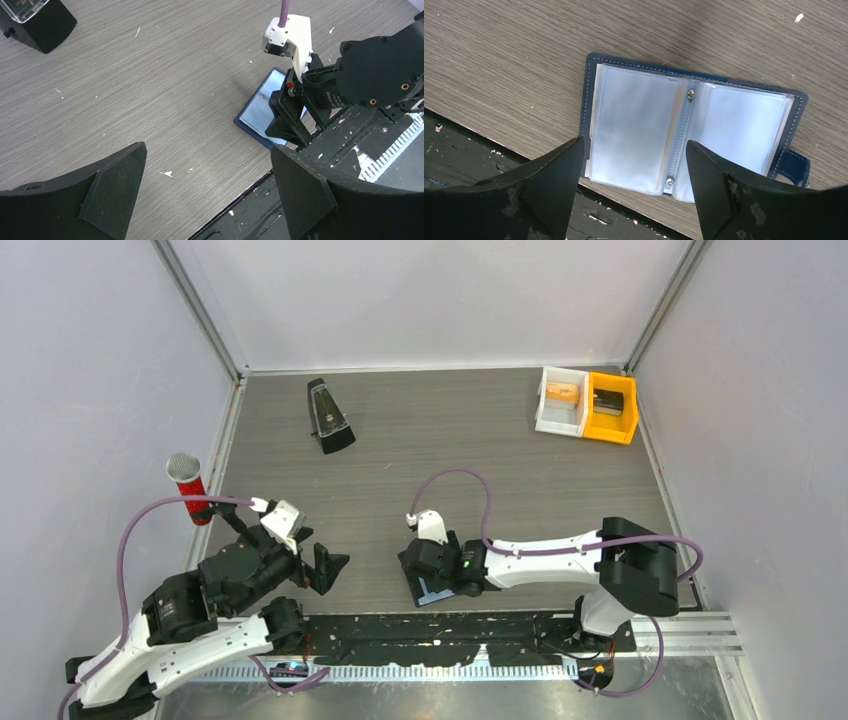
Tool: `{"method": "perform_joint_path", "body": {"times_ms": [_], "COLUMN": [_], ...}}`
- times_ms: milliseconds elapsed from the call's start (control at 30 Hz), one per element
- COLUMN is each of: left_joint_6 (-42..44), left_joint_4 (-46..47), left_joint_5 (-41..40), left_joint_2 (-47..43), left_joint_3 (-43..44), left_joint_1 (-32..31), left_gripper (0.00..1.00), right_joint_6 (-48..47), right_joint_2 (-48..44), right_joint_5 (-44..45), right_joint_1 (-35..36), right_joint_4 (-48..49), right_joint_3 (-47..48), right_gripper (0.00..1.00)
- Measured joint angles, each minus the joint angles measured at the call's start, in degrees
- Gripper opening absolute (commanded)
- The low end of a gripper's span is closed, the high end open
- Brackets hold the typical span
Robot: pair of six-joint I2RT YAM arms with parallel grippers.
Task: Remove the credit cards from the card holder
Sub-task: Remove the credit card from the card holder.
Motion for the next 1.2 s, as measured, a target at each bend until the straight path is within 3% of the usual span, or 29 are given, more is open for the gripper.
{"method": "perform_joint_path", "body": {"times_ms": [367, 600, 867, 1000, 1200], "left_joint_6": [0.0, 0.0, 0.0, 0.0, -0.4], "left_joint_4": [0.0, 0.0, 0.0, 0.0, 0.0], "left_joint_5": [0.0, -0.4, -0.4, -0.4, -0.3], "left_joint_2": [-0.9, -1.0, -1.1, -1.1, -0.9], "left_joint_3": [0.0, 0.0, 0.0, 0.0, 0.0], "left_joint_1": [0.0, 0.0, 0.0, 0.0, 0.0], "left_gripper": [0.99, 0.99, 0.99, 0.99, 0.99], "right_joint_6": [0.3, 0.4, 0.6, 0.6, 1.0], "right_joint_2": [6.4, 6.6, 5.2, 4.5, 1.9], "right_joint_5": [0.5, 0.8, 0.6, 0.4, -1.2], "right_joint_1": [1.2, 1.2, 1.2, 1.2, 0.5], "right_joint_4": [-1.1, -0.9, 2.2, 3.4, 5.9], "right_joint_3": [3.3, 3.5, 1.4, 0.5, -1.9], "right_gripper": [0.78, 0.61, 0.51, 0.51, 0.61]}}
